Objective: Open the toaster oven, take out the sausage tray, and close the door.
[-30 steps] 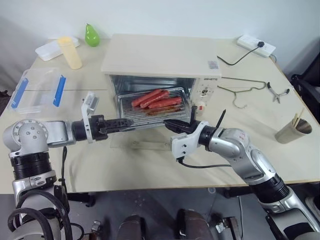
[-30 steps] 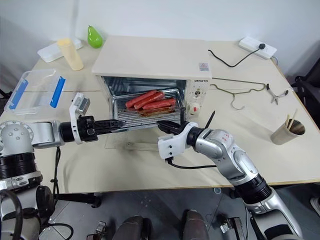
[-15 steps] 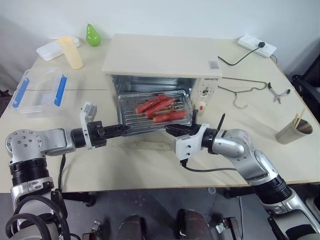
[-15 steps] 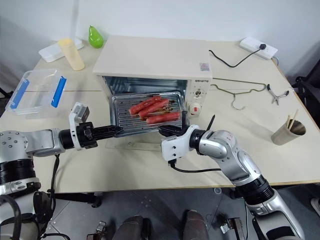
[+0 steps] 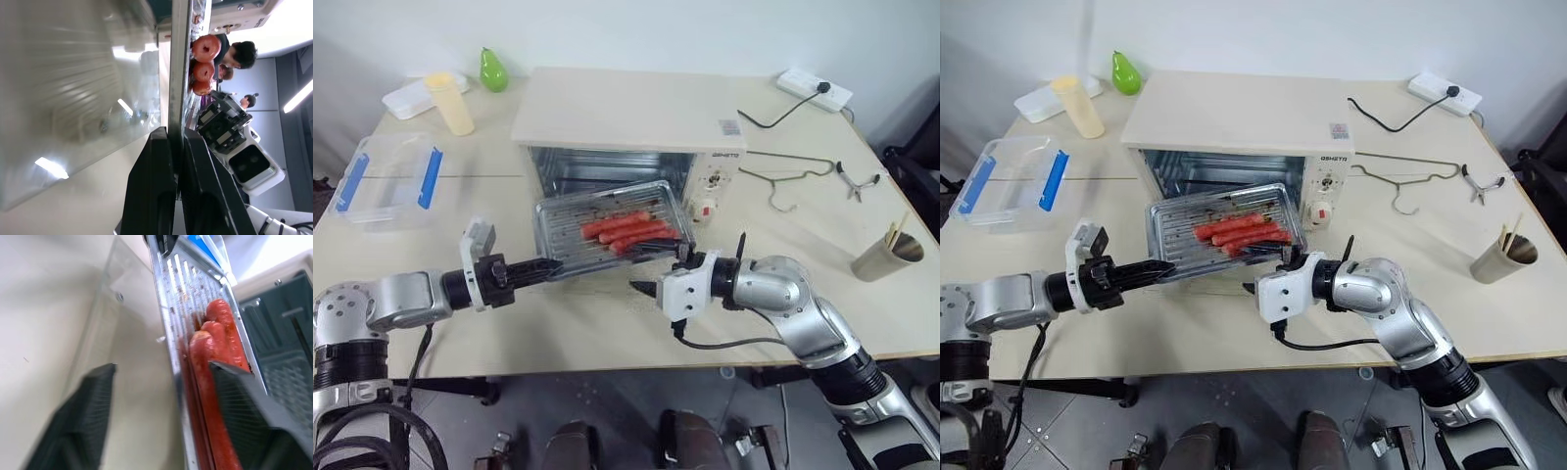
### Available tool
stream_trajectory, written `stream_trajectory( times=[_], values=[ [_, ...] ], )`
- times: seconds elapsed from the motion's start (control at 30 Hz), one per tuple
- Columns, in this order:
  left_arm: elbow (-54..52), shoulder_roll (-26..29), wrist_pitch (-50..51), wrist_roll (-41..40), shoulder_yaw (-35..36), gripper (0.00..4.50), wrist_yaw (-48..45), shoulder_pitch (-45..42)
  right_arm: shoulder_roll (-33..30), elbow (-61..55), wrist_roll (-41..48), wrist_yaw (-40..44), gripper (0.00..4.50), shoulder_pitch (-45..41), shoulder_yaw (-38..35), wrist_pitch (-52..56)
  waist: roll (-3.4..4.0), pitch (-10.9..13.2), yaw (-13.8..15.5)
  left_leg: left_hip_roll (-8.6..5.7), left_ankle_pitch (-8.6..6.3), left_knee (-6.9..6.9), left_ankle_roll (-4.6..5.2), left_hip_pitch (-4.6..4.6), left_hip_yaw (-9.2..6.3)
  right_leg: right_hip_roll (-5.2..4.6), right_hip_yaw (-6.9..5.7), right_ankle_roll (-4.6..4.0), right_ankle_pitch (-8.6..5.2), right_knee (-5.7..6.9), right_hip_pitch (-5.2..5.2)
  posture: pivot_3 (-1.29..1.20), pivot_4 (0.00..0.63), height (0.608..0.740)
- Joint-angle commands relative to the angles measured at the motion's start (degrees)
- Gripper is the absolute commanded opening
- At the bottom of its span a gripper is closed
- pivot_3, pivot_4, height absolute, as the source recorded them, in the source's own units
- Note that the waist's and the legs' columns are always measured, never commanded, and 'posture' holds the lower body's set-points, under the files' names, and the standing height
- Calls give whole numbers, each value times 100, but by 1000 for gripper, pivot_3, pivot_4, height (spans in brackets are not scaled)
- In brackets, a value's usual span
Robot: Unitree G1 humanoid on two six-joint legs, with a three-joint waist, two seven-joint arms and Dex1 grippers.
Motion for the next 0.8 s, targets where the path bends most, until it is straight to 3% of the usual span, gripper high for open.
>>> stream_trajectory(
  times=[0.03, 0.2, 0.37, 0.53, 0.67, 0.8],
  values=[
    [-309, 113, -134, -279, 73, 0, -198, 138, -105, -378, 461, 205, 4337, 69, -212, 83, 0, 0, 11, -2, 0, 0, 0, 1, 0, 0, 0, 0, 0, 0, 2, 0, 150, 740],
    [-376, 286, -133, -279, 478, 0, -639, 588, -355, -764, 2094, 1019, 4474, 372, -585, 693, 0, 0, 9, -2, 0, 1, 0, 0, -1, 1, -2, 0, 0, -6, 6, 0, 150, 740],
    [-788, 675, -155, -279, 827, 0, -1101, 1565, -523, -841, 3368, 1151, 4474, 397, -1248, 1889, 0, 0, -12, 2, 0, -3, 0, 5, 8, 3, 2, -1, 0, -13, 6, 0, 150, 740],
    [-1248, 796, -376, -279, 1433, 0, -1510, 2708, -701, -699, 4043, 1302, 4474, 555, -1721, 2465, 0, 0, 13, 1, -2, -7, 2, 3, 9, 2, 7, -1, -1, -19, 4, 0, 150, 740],
    [-1834, 386, -760, -279, 2212, 0, -1621, 3879, -834, -136, 4178, 1387, 4474, 738, -2028, 2698, 0, 0, 61, 1, -2, -7, 3, 1, 12, 2, 12, -2, -1, -31, 6, 0, 150, 740],
    [-2328, -321, -1263, -279, 2829, 0, -1549, 4545, -980, 397, 4052, 1600, 3547, 851, -2046, 2643, 2, 0, 64, 0, -5, -11, 8, -2, 25, 3, 22, -1, -1, -55, 7, 0, 150, 740]
  ],
)
